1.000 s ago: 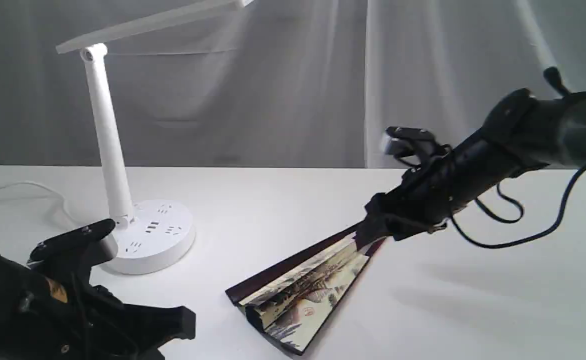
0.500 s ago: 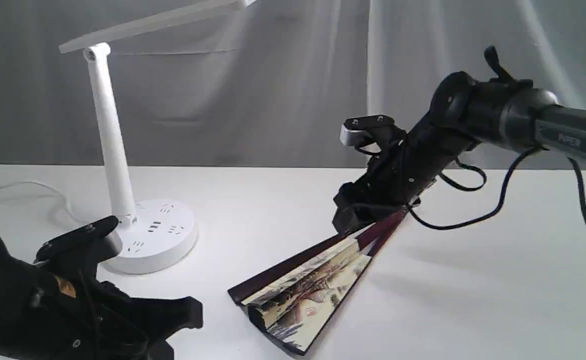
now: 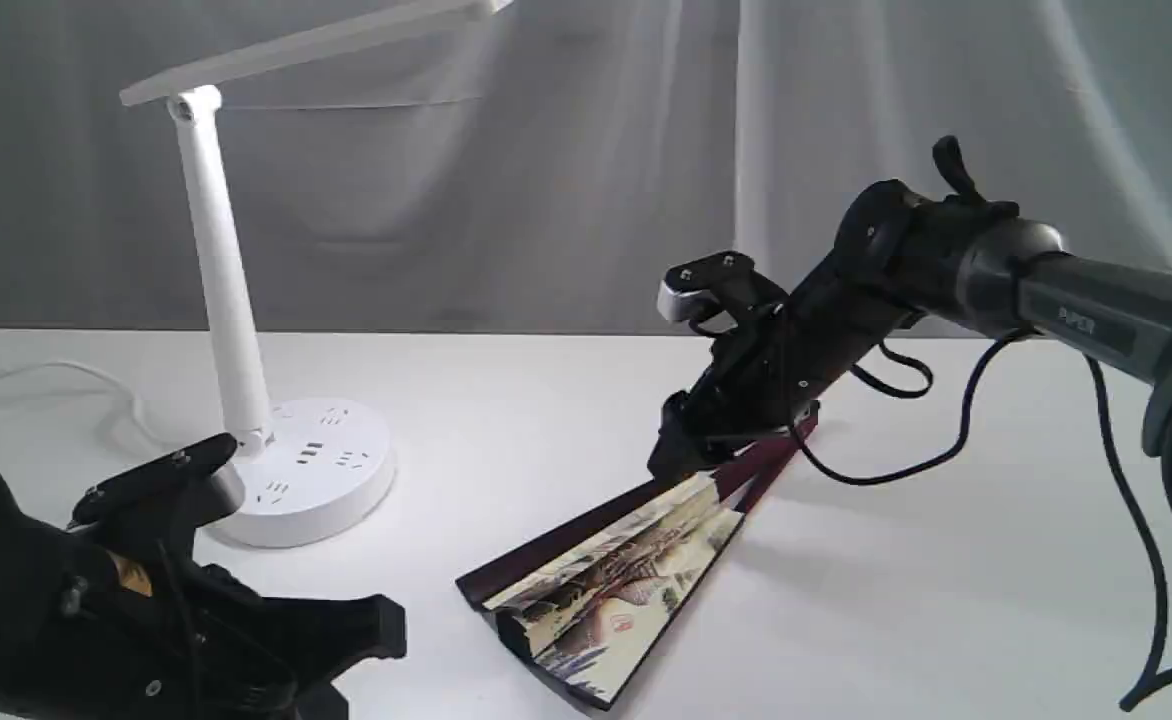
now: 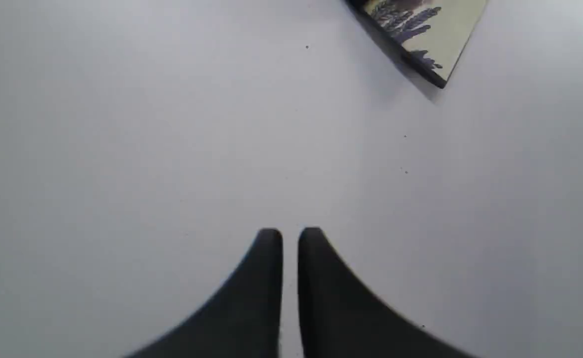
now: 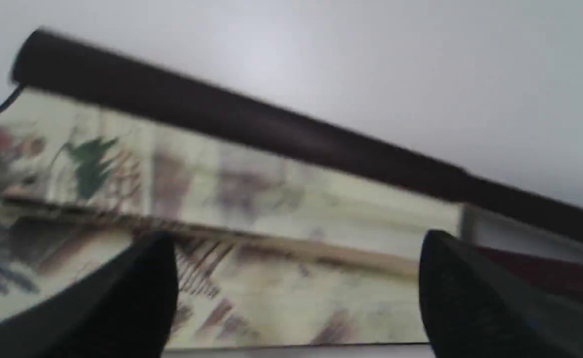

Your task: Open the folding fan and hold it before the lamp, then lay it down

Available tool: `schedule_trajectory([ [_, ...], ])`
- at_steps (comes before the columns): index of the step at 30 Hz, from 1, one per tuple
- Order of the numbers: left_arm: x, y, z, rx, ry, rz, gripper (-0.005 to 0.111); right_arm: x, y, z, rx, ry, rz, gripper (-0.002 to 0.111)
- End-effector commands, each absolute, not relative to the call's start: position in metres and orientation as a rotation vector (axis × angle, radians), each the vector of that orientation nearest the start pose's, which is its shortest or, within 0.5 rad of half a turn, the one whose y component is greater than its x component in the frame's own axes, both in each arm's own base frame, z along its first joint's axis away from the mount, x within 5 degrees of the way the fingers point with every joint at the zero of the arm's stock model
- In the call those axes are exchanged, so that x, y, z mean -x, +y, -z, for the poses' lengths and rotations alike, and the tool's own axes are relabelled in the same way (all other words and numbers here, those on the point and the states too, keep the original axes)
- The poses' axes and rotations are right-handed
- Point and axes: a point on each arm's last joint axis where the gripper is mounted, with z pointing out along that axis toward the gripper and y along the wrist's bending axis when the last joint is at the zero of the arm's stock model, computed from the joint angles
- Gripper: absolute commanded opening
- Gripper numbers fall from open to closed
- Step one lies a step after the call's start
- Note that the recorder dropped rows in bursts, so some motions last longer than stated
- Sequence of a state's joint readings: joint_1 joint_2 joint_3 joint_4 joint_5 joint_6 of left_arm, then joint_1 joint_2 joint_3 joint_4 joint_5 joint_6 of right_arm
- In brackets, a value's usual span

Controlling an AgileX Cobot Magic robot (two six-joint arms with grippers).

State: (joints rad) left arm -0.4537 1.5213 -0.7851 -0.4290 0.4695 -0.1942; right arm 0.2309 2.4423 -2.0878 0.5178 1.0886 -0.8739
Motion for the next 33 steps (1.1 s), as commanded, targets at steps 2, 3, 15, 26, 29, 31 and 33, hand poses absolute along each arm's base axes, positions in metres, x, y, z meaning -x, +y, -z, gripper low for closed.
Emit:
schedule_trajectory([
  [2,-0.245,-0.140,-0.195,0.084,2.733,0.566,0.006,-0.487,0.159,-0.158,1.453,2.251,-0.528,0.068],
  [3,-0.246,-0.140,-0.196,0.086,2.725,0.567,0.006,-0.490,0.160,-0.159,1.464,2.204,-0.504,0.068],
  [15,-0.249,-0.140,-0.197,0.087,2.690,0.565,0.006,-0.494,0.173,-0.149,1.463,2.082,-0.553,0.067],
  [26,-0.251,-0.140,-0.198,0.091,2.669,0.566,0.006,-0.492,0.177,-0.121,1.665,1.982,-0.507,0.064],
  [29,-0.251,-0.140,-0.198,0.091,2.669,0.566,0.006,-0.492,0.177,-0.113,1.673,1.995,-0.512,0.063],
  [31,-0.251,-0.140,-0.198,0.092,2.666,0.567,0.006,-0.492,0.176,-0.106,1.700,1.990,-0.501,0.063],
  [33,-0.251,-0.140,-0.198,0.093,2.661,0.567,0.006,-0.492,0.174,-0.099,1.730,1.999,-0.474,0.063],
])
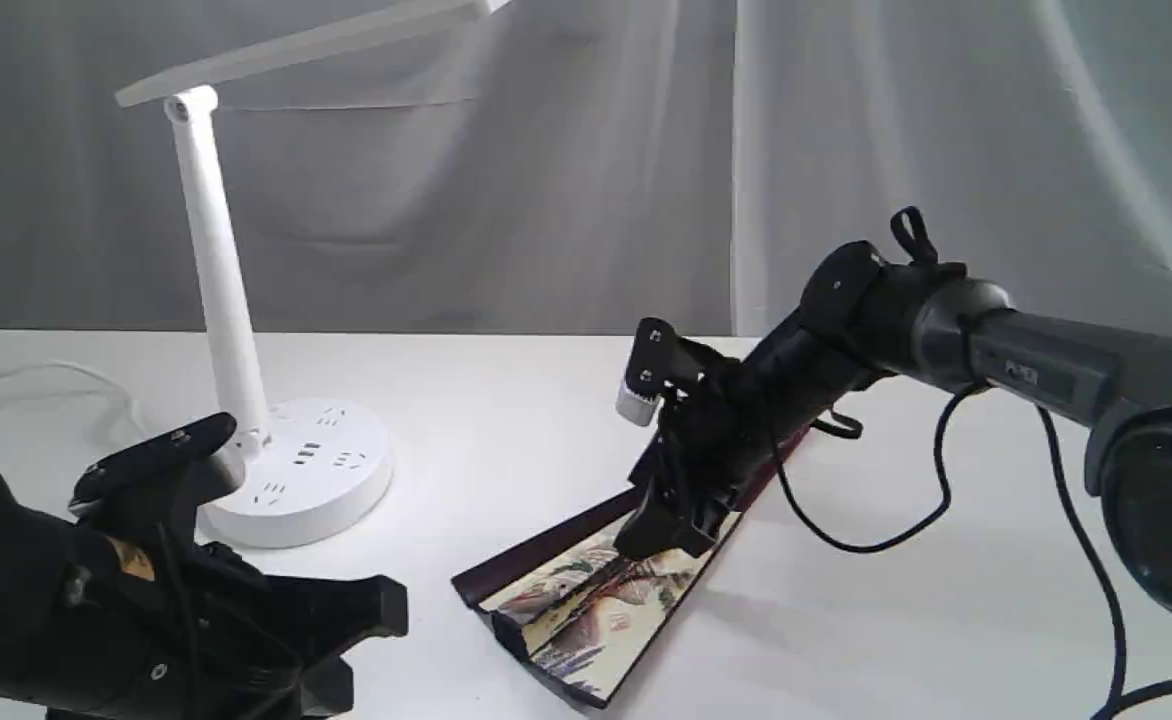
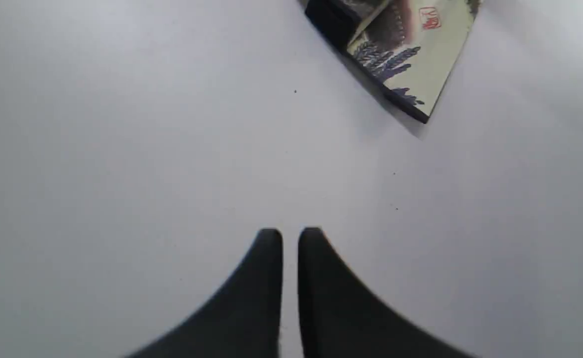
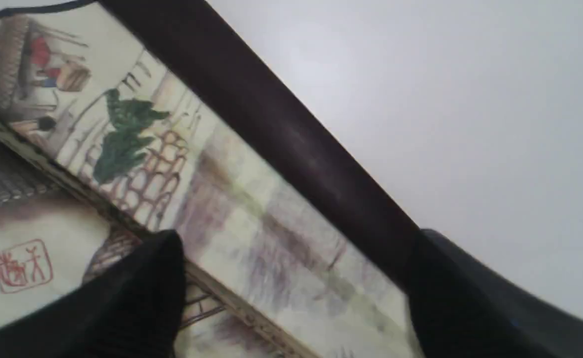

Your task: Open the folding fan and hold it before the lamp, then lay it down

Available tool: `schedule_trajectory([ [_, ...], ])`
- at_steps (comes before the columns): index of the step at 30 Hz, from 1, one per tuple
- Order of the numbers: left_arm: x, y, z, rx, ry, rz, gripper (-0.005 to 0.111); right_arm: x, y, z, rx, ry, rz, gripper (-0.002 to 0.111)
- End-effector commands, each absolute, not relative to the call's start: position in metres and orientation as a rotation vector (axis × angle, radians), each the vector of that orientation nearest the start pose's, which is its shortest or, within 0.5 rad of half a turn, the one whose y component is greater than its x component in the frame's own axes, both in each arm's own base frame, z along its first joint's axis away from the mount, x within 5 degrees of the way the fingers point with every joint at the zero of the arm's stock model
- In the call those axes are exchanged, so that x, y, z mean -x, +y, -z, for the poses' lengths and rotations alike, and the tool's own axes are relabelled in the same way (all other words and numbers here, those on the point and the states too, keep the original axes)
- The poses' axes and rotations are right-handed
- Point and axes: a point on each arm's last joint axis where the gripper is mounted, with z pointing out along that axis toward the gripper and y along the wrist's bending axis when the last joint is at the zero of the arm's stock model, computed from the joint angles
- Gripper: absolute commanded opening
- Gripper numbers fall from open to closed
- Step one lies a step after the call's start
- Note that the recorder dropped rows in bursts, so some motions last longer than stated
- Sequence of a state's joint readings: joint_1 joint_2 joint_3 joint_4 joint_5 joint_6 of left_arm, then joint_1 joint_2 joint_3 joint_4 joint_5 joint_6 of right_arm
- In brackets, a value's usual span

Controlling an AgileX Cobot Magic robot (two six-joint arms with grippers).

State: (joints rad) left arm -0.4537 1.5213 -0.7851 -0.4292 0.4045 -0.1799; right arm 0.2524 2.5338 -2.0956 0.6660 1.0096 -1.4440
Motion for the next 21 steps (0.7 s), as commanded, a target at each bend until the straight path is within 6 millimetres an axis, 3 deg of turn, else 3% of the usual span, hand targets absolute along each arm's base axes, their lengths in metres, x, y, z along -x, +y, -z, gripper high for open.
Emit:
schedule_trajectory([
  [1,-0.251,-0.140,-0.198,0.093,2.661,0.567,0.006,-0.492,0.173,-0.097,1.750,2.002,-0.455,0.063],
  [9,-0.251,-0.140,-0.198,0.087,2.665,0.565,0.006,-0.494,0.156,-0.084,1.756,2.195,-0.265,0.065],
  [14,-0.251,-0.140,-0.198,0.082,2.665,0.563,0.006,-0.494,0.156,-0.084,1.544,2.366,-0.298,0.069],
  [21,-0.250,-0.140,-0.198,0.055,2.669,0.557,0.006,-0.490,0.154,-0.083,1.013,2.750,-0.371,0.069],
])
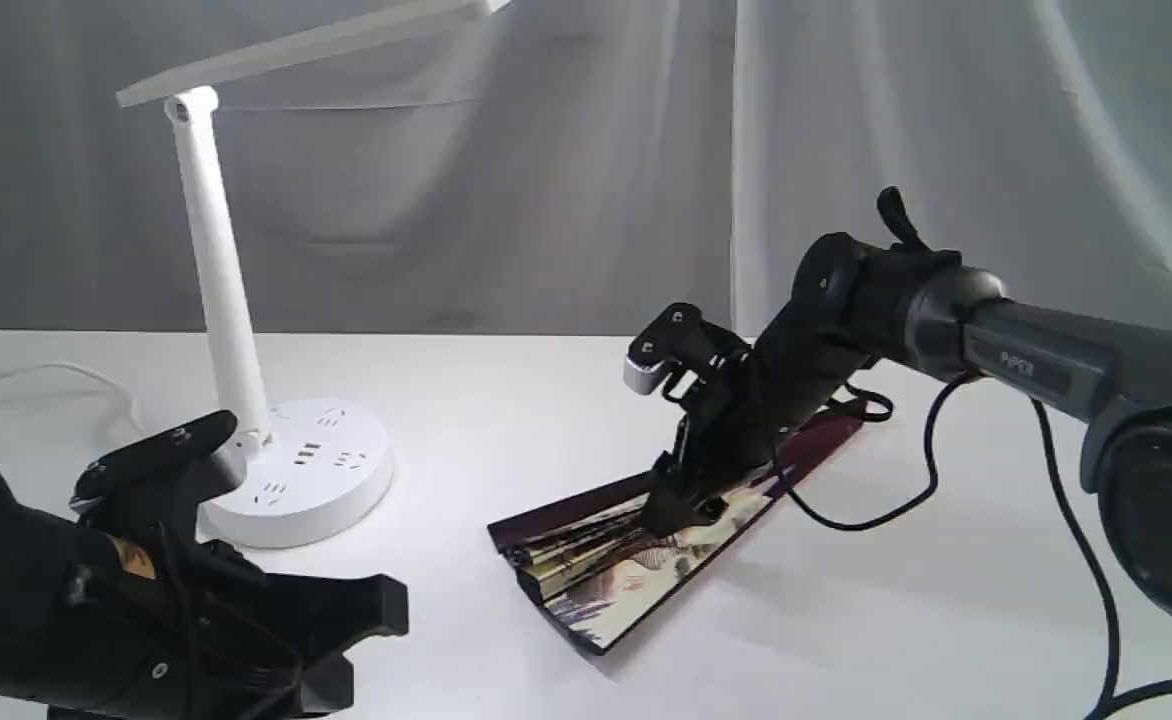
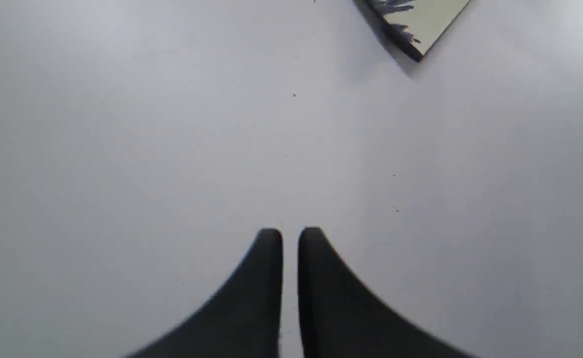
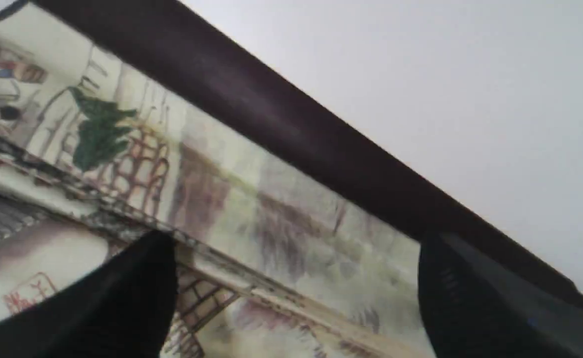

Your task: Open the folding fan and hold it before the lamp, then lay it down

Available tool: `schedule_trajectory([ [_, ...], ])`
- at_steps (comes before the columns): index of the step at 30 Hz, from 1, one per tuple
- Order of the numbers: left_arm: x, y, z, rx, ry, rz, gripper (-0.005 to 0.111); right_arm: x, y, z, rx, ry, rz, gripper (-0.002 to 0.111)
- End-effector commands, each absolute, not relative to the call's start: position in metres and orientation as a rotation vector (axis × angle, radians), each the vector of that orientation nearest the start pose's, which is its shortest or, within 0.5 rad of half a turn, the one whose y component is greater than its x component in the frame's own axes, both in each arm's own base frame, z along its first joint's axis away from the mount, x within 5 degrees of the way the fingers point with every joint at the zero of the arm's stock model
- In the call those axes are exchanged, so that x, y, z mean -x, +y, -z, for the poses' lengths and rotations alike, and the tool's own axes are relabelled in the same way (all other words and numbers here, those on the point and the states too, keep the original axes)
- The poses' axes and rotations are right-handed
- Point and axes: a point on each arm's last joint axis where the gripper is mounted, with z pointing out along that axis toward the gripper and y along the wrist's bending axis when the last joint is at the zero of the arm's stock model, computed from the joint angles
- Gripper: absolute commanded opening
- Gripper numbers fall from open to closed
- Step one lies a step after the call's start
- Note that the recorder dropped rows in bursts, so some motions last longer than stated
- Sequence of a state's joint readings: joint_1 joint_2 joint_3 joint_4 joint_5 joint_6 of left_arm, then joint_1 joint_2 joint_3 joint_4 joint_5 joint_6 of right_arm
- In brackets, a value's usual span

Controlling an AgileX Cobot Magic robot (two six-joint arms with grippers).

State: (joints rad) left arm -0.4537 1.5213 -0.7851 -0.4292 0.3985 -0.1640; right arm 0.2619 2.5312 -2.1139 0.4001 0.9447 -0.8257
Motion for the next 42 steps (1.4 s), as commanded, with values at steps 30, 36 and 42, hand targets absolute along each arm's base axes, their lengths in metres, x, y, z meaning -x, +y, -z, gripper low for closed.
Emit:
schedule_trajectory([
  [30,-0.250,-0.141,-0.198,0.119,2.677,0.601,0.006,-0.497,0.133,-0.187,0.664,2.614,-0.520,0.068],
  [36,-0.249,-0.143,-0.199,0.172,2.677,0.640,0.006,-0.502,0.091,-0.172,0.700,2.711,-0.319,0.068],
  [42,-0.249,-0.143,-0.199,0.165,2.677,0.636,0.006,-0.501,0.078,-0.160,1.060,2.612,-0.332,0.068],
])
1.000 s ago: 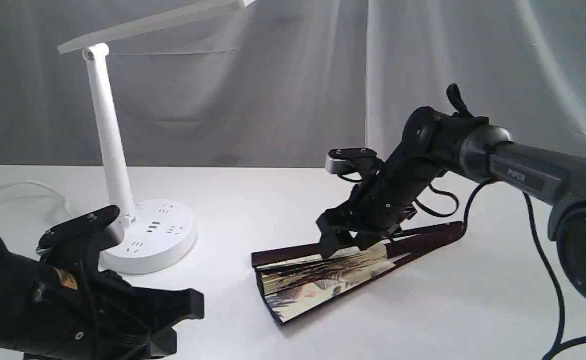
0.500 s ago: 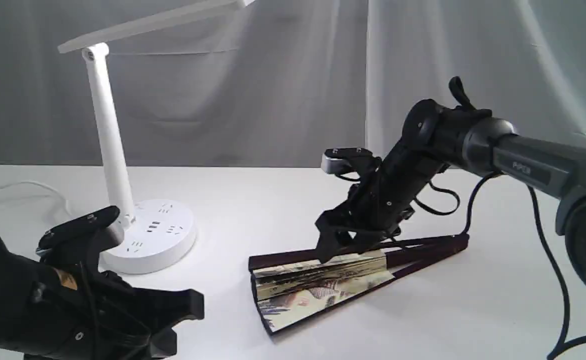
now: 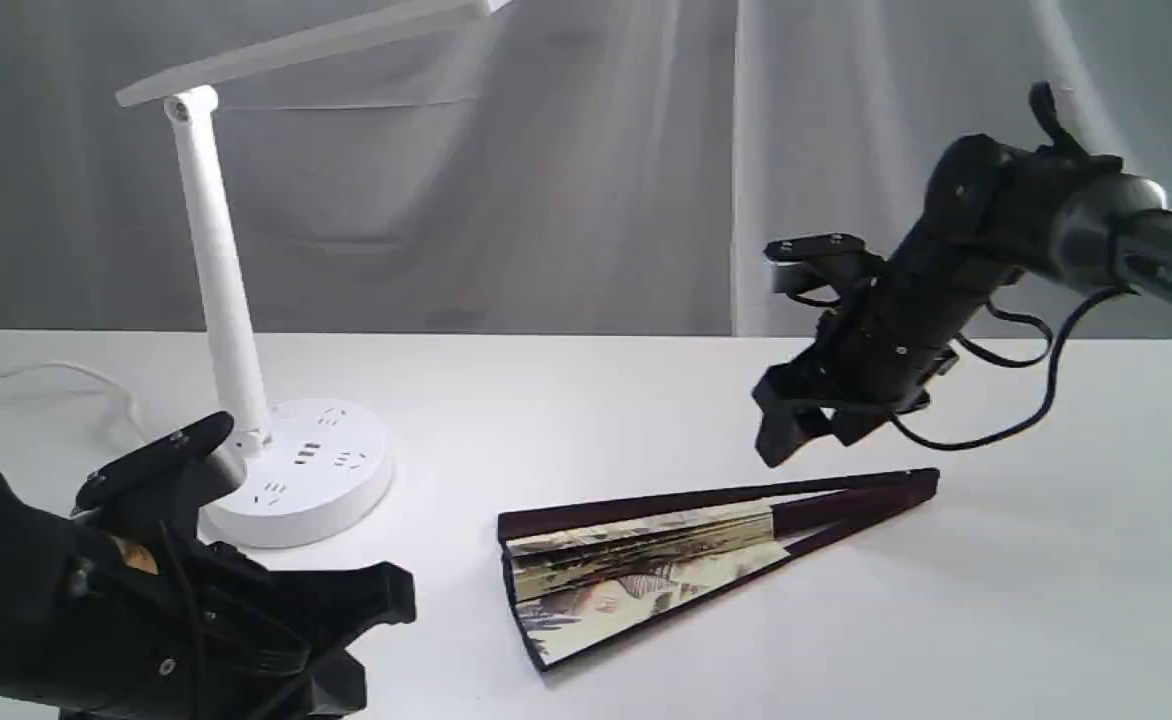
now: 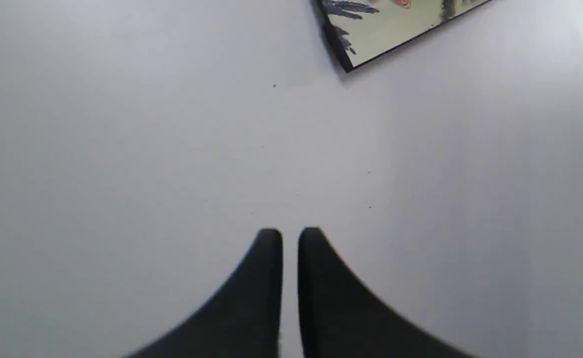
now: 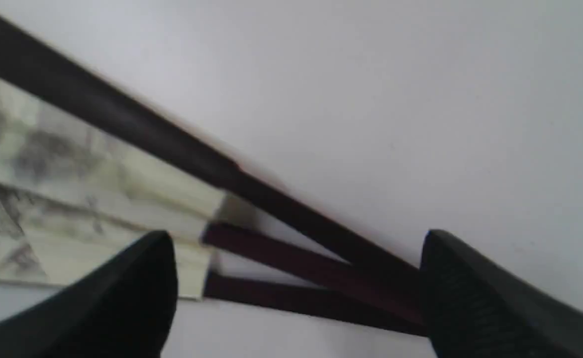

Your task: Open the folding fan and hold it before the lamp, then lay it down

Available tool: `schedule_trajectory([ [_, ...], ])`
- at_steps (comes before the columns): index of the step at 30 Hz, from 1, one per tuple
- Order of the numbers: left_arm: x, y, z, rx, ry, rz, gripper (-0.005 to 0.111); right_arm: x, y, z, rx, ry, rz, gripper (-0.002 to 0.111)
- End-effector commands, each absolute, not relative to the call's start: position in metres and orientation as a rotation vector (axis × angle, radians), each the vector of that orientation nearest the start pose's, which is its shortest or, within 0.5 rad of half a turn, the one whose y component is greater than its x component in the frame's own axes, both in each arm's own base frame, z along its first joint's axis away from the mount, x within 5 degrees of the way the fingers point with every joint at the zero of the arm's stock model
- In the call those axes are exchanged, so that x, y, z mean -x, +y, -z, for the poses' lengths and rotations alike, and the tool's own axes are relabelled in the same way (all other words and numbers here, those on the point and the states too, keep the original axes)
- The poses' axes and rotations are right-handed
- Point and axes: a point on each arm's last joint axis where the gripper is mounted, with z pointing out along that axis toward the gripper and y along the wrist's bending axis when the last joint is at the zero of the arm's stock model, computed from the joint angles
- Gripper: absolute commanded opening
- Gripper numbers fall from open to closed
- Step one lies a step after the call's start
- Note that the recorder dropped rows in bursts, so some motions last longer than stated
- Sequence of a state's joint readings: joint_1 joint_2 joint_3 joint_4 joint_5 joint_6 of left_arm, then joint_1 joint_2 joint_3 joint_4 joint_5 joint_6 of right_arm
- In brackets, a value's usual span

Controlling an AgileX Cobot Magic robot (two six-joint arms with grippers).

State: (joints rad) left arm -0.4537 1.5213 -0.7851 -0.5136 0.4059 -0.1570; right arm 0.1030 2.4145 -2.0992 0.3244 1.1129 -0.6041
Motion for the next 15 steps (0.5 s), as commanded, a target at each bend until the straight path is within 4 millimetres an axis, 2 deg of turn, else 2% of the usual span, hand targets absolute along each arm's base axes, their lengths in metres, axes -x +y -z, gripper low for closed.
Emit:
schedule_trajectory([
  [1,-0.249,-0.143,-0.199,0.165,2.677,0.636,0.006,-0.502,0.078,-0.161,1.097,2.580,-0.323,0.068],
  [4,-0.249,-0.143,-0.199,0.165,2.677,0.636,0.006,-0.507,0.082,-0.161,1.213,2.454,-0.250,0.068],
  [9,-0.250,-0.143,-0.199,0.155,2.677,0.630,0.006,-0.506,0.081,-0.160,1.418,2.350,-0.184,0.068],
  [15,-0.250,-0.143,-0.199,0.144,2.677,0.628,0.006,-0.498,0.071,-0.156,1.653,2.351,-0.121,0.068],
])
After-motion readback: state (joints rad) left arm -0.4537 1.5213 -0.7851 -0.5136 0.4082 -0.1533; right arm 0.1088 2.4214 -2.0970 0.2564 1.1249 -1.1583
